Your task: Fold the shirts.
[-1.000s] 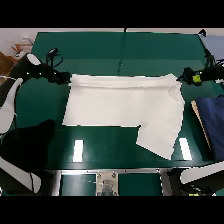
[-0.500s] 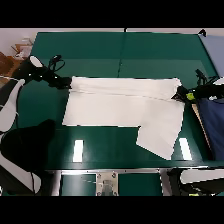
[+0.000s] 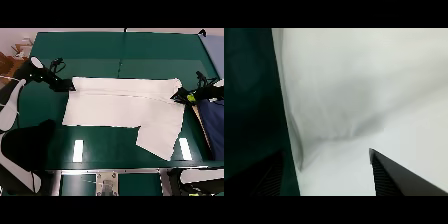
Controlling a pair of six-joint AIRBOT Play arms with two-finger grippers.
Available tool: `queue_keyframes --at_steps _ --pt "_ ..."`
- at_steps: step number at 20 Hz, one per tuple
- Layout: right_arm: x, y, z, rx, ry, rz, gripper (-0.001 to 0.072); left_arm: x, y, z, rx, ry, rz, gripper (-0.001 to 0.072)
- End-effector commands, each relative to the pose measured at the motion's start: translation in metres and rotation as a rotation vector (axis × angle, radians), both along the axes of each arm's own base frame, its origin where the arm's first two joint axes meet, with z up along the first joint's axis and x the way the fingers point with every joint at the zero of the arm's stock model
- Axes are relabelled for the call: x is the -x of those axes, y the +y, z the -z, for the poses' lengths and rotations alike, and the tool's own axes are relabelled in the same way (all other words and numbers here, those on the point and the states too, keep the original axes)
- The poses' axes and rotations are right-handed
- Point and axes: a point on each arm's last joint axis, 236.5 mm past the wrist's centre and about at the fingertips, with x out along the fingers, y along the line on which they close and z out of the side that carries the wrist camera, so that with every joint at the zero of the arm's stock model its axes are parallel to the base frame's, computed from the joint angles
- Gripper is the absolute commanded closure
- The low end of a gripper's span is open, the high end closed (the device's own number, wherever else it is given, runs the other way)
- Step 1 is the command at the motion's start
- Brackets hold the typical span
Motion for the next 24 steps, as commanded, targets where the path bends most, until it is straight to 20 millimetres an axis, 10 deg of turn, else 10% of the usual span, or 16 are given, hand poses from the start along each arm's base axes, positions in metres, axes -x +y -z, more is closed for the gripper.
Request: queue_keyframes --at_steps 1,5,7,9,15,16,17,18,19,24 --pt "0.021 -0.006 -0.025 -0.046 0.075 -0.027 0.0438 0.029 0.022 -0.025 -0.003 0.165 -0.026 0.0119" --pt "0.065 -0.024 -0.035 -0.034 0.169 0.056 0.0479 0.080 0.046 -0.048 0.029 0.390 -0.086 0.0156" --pt "0.095 -0.024 -0.033 -0.018 0.205 0.083 0.0671 0.108 0.042 -0.051 0.035 0.439 -0.068 0.0536" --pt "0.132 -0.025 -0.027 0.014 0.254 0.122 0.0695 0.135 0.033 -0.050 0.038 0.430 -0.075 0.0687" --pt "0.213 -0.034 -0.019 0.072 0.261 0.369 0.0695 0.220 0.018 -0.017 0.033 0.235 -0.244 0.0685" --pt "0.219 -0.032 -0.015 0.068 0.262 0.389 0.0694 0.225 0.012 -0.011 0.060 0.206 -0.291 0.0529" --pt "0.223 -0.029 -0.011 0.060 0.274 0.390 0.0690 0.228 0.006 -0.006 0.095 0.188 -0.331 0.0126" --pt "0.225 -0.025 -0.007 0.052 0.284 0.388 0.0611 0.228 -0.002 0.000 0.139 0.183 -0.379 0.0018" --pt "0.226 -0.024 -0.004 0.049 0.286 0.390 0.0521 0.228 -0.010 0.006 0.191 0.195 -0.424 0.0049" --pt "0.215 -0.029 0.002 0.060 0.236 0.424 0.0508 0.204 -0.004 0.030 0.272 0.111 -0.672 0.0049"
